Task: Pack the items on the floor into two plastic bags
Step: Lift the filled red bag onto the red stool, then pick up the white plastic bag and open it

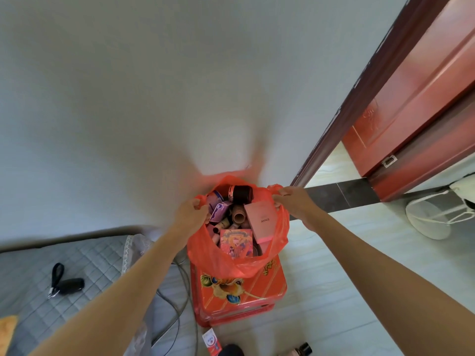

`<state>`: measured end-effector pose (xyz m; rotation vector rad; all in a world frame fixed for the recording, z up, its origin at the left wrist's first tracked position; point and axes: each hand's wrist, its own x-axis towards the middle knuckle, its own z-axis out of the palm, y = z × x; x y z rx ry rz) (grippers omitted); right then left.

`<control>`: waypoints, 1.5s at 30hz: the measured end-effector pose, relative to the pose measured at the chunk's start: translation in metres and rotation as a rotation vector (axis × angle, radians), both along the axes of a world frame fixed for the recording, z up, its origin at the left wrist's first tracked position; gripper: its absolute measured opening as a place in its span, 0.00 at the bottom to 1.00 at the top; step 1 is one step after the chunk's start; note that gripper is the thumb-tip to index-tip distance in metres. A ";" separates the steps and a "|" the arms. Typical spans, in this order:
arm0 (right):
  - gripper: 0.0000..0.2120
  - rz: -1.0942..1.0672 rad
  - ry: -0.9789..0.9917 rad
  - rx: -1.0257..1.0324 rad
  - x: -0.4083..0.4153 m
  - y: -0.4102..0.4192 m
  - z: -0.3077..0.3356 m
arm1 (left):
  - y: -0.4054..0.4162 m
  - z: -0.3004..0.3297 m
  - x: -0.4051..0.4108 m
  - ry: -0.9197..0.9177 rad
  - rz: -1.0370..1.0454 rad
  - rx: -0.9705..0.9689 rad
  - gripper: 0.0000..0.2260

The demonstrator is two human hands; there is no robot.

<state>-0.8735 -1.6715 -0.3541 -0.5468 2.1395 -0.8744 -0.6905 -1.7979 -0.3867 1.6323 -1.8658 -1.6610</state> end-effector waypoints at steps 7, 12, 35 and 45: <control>0.16 0.071 0.183 0.041 0.013 0.008 0.005 | 0.016 0.028 0.005 -0.203 -0.317 -0.333 0.14; 0.25 0.232 0.586 0.012 0.044 0.050 0.007 | 0.045 0.026 0.046 -0.315 -0.584 -0.755 0.26; 0.44 0.553 0.592 -0.007 0.221 0.446 0.032 | 0.483 0.060 0.225 -0.349 -0.333 -0.706 0.37; 0.39 0.750 0.648 0.011 0.327 0.519 0.029 | 0.576 0.058 0.341 -0.379 -0.205 -0.661 0.37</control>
